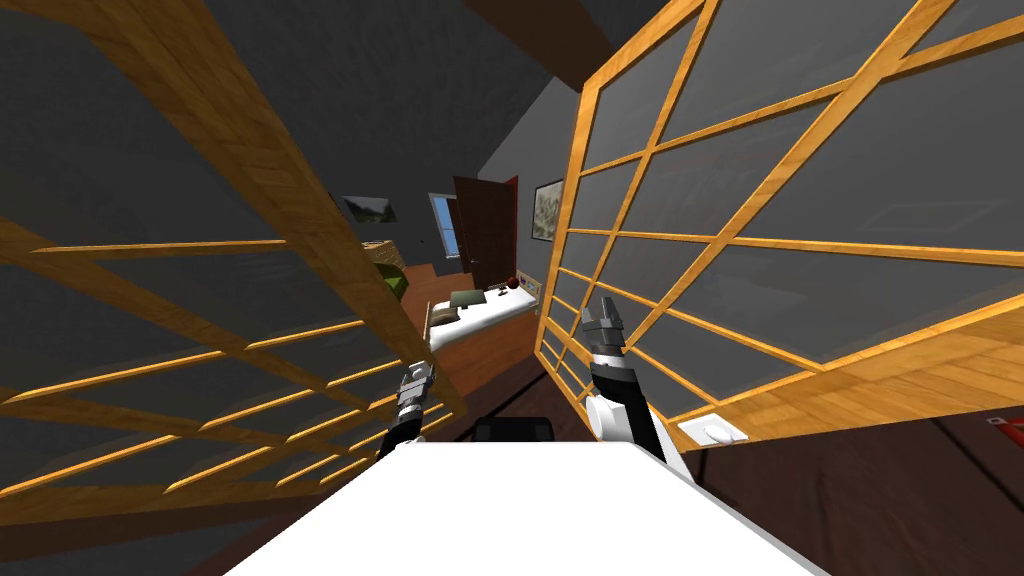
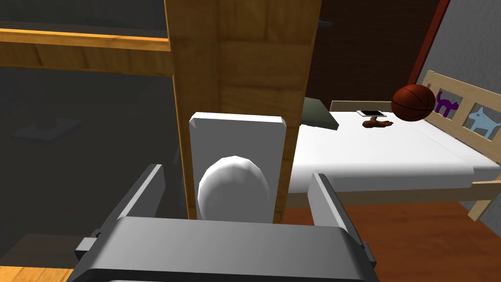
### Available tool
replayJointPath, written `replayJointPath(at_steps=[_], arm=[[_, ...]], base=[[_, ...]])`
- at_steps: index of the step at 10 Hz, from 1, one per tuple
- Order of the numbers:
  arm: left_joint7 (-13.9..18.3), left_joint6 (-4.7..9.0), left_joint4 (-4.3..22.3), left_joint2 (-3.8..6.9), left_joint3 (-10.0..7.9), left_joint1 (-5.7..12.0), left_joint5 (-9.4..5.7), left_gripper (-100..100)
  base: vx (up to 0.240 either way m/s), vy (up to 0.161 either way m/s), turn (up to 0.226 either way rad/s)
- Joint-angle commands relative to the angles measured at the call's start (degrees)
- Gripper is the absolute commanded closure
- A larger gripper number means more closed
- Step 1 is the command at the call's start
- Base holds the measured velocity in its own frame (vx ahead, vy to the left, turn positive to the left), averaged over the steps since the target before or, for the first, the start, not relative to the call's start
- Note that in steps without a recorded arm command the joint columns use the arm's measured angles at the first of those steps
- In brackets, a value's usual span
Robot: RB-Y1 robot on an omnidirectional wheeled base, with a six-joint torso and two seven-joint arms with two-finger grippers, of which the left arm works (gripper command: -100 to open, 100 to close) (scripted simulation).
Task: Pull the door open
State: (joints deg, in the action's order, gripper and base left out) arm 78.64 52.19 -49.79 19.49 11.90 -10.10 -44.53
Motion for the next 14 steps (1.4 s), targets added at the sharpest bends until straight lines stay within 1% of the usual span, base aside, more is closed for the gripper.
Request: replayJointPath(at_steps=[1, 6, 7, 8, 9, 13, 14], arm=[[-0.2, -0.20, -0.2, -0.02, -0.02, -0.06, -0.02, 100], [-0.2, -0.20, -0.2, -0.02, -0.02, -0.06, -0.02, 100], [0.7, -0.01, -0.4, 0.63, 1.03, -0.52, 0.46, 100], [0.9, 0.09, -0.5, 0.81, 1.30, -0.63, 0.59, 100], [1.5, 0.31, -0.7, 1.22, 1.91, -0.89, 0.87, 100], [4.1, 1.28, -1.5, 3.06, 4.63, -2.05, 2.15, 100], [5.0, 1.61, -1.8, 3.67, 5.53, -2.43, 2.57, 100]], base=[[-0.003, 0.002, 0.011], [-0.008, -0.001, -0.005], [-0.129, 0.007, -0.099], [-0.171, -0.003, -0.095], [-0.163, 0.000, -0.063], [-0.207, 0.011, -0.093], [-0.238, 0.004, -0.092]])
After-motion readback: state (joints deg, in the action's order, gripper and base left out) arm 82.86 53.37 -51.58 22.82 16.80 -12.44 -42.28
